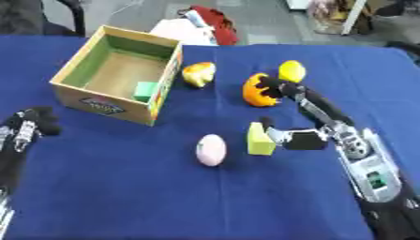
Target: Pick up objects on the table and place them in the box.
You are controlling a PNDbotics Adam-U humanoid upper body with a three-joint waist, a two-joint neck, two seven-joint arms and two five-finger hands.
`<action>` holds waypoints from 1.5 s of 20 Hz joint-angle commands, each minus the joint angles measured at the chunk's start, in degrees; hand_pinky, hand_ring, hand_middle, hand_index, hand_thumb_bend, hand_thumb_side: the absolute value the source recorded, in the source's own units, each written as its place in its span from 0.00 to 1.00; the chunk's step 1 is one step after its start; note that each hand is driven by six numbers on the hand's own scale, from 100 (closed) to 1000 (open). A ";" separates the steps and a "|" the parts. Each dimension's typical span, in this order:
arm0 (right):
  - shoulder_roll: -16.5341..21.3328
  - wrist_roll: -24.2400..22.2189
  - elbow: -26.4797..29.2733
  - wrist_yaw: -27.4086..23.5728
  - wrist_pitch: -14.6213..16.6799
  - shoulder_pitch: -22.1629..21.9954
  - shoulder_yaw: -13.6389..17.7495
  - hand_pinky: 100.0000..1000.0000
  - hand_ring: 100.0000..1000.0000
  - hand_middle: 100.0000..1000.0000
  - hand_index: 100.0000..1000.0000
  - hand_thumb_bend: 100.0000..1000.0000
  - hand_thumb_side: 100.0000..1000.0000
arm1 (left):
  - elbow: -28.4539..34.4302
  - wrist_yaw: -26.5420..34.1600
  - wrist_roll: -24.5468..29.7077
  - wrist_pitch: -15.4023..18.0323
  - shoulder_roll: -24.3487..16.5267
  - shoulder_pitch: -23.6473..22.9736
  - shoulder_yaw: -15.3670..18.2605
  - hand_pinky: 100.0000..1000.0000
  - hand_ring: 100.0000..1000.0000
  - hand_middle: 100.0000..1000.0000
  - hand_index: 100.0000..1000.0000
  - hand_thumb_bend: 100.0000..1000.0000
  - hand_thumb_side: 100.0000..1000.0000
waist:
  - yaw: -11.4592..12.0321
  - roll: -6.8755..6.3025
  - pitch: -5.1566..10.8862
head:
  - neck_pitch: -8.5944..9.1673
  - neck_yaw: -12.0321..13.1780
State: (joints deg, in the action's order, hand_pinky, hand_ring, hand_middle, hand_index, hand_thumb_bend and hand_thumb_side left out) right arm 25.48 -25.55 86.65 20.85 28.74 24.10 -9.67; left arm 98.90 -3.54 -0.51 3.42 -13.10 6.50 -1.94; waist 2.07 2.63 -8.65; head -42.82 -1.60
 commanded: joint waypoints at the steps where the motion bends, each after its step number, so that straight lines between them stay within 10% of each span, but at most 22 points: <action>1: 4.14 -2.95 -1.28 2.30 2.56 2.75 -2.49 0.88 0.92 0.94 1.00 0.00 0.36 | 0.61 -0.13 0.21 0.03 -1.11 0.14 -0.24 0.63 0.54 0.55 0.73 0.00 0.72 | 0.05 0.07 1.75 | -0.23 -0.05; 30: 2.36 -23.79 -17.48 9.54 12.74 20.70 -15.65 0.88 0.97 0.95 1.00 0.00 0.61 | 0.41 -0.25 0.40 0.04 -1.54 -0.66 -0.36 0.63 0.54 0.55 0.73 0.00 0.72 | 0.81 0.78 2.50 | -0.92 -0.08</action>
State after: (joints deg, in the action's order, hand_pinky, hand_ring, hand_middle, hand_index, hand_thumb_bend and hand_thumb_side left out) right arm 27.32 -37.50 69.46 29.58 29.25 43.44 -25.26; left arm 98.58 -3.55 -0.28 3.33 -13.60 5.57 -2.26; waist 2.85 2.71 -7.77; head -43.35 -1.59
